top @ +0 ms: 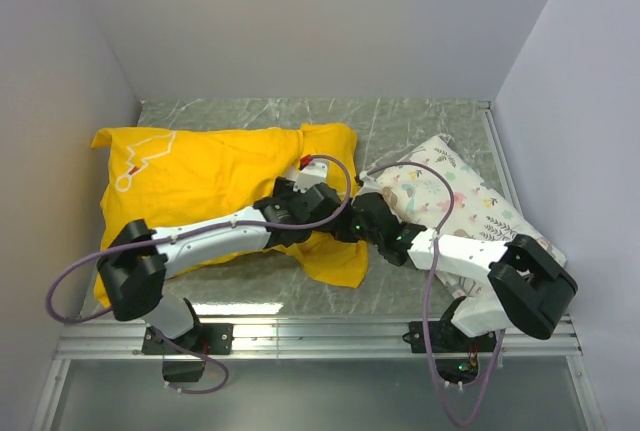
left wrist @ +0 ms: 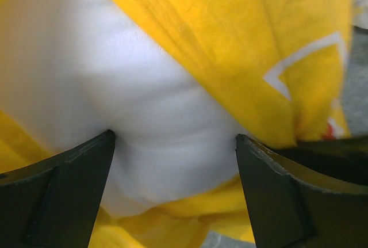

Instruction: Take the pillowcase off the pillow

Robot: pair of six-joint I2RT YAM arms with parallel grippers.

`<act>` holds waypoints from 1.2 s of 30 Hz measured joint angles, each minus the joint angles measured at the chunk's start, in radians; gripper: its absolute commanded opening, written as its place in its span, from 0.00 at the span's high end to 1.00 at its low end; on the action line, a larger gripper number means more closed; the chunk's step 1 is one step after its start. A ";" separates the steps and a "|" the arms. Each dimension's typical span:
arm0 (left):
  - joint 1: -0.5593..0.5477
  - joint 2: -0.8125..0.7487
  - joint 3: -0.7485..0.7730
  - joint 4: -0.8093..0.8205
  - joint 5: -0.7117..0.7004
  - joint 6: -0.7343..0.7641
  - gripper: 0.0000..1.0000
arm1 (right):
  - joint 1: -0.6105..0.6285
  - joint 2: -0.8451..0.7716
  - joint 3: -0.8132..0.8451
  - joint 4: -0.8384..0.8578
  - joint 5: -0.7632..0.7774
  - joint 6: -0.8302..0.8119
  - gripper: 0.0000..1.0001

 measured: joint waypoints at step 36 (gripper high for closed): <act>0.666 -0.103 0.119 -0.083 0.841 0.101 1.00 | 0.003 -0.041 0.025 0.097 0.060 0.014 1.00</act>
